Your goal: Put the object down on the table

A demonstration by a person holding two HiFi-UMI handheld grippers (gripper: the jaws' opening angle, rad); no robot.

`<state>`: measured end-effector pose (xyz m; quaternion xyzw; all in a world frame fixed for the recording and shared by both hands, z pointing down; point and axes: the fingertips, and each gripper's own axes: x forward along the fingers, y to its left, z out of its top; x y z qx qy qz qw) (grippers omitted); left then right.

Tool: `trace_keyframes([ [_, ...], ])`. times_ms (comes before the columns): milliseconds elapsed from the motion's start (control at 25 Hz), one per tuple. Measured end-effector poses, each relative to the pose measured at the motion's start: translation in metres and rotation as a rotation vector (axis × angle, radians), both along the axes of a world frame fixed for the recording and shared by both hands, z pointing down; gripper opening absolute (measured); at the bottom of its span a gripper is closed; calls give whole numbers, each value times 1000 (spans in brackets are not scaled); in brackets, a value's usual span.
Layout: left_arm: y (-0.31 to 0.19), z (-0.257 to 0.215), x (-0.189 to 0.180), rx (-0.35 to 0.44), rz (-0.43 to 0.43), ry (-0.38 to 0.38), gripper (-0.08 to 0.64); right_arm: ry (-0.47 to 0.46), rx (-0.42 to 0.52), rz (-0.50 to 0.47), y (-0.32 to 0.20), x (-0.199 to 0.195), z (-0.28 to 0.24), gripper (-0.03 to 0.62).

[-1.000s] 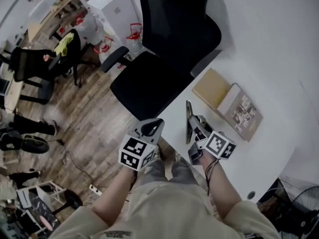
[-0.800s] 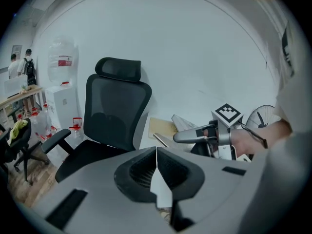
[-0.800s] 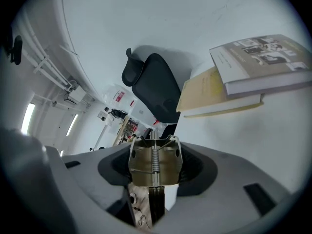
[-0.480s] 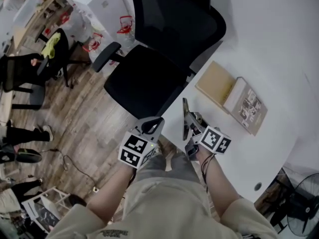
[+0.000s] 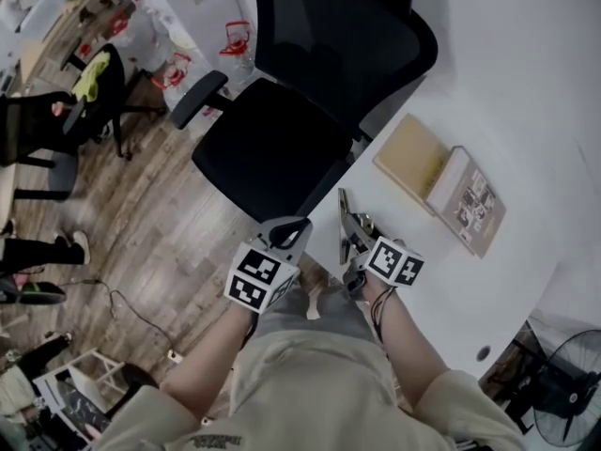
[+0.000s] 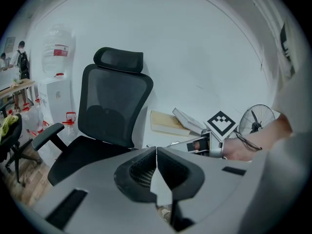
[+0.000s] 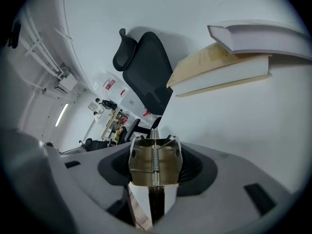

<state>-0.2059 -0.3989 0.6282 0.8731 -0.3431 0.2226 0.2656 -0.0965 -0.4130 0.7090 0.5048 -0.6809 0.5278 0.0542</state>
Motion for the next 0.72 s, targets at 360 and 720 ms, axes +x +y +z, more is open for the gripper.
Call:
trace_keyframes([
  [360,4,10,-7,-30,-25,9,23,102,14,-90,-2,-3,16,229],
  [720,9,-5,-5,-44,-50,43,23,335,7,-257,4,2,16,290],
])
